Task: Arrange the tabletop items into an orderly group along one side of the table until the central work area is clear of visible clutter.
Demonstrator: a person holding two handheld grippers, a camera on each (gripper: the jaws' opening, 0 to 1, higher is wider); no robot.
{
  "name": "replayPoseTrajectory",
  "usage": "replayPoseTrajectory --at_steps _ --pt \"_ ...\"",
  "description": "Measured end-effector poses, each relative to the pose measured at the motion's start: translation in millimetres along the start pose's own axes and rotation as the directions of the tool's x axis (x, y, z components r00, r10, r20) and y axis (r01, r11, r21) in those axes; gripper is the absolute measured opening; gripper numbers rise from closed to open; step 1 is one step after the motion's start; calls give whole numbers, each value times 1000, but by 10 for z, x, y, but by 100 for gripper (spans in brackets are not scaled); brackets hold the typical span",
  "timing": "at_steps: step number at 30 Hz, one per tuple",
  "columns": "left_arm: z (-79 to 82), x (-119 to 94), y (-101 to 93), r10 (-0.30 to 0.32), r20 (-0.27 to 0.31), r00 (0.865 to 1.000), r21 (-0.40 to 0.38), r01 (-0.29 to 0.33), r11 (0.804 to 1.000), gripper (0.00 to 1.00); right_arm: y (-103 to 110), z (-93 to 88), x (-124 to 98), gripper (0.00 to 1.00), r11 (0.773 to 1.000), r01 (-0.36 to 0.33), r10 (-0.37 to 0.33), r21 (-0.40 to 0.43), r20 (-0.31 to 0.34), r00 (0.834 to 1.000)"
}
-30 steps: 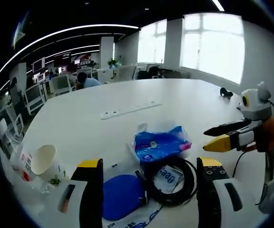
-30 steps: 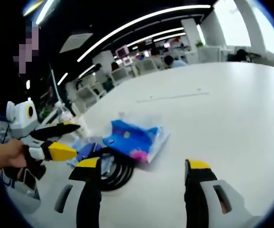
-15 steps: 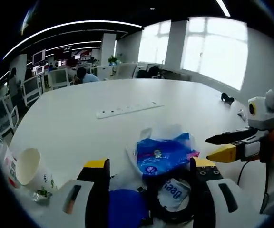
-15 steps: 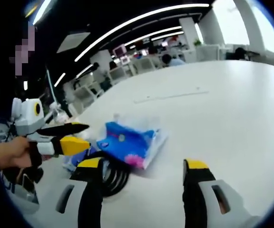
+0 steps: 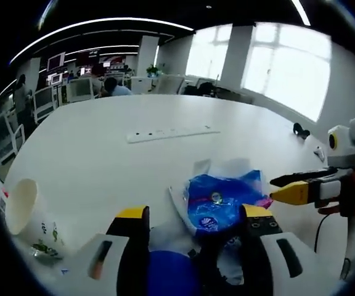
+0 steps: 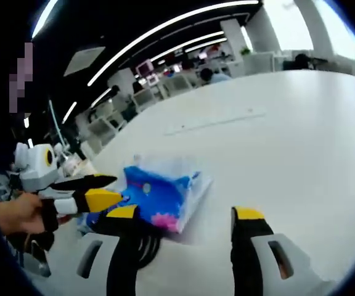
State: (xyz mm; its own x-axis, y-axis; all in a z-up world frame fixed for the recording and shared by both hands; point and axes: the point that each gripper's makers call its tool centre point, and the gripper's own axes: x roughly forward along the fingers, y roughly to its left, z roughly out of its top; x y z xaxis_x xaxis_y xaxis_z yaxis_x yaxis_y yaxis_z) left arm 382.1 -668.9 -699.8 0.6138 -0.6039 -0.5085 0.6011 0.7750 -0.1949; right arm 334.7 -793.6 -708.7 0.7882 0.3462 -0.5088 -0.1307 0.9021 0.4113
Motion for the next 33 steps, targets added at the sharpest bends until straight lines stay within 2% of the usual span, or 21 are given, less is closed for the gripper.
replayPoseTrajectory --at_steps 7,14,20,23,26,33 --pt "19 68 42 6 4 1000 -11 -6 1000 36 -9 -7 128 43 999 13 -13 34 -9 1000" --pt "21 115 36 -1 5 1000 -15 1 1000 28 -4 -1 174 39 999 12 -12 41 -15 1000" --pt "43 131 25 -9 15 1000 -30 10 1000 19 -55 7 196 31 997 32 -31 73 -12 999" --pt "53 131 33 -6 17 1000 -31 7 999 15 -71 27 186 22 994 43 -43 98 -2 999" --pt "65 120 10 -19 21 1000 -39 20 999 6 -96 27 170 6 992 58 -59 111 2 998" --pt "54 88 -67 -38 7 999 -35 38 999 3 -109 5 105 0 990 69 -71 122 11 997"
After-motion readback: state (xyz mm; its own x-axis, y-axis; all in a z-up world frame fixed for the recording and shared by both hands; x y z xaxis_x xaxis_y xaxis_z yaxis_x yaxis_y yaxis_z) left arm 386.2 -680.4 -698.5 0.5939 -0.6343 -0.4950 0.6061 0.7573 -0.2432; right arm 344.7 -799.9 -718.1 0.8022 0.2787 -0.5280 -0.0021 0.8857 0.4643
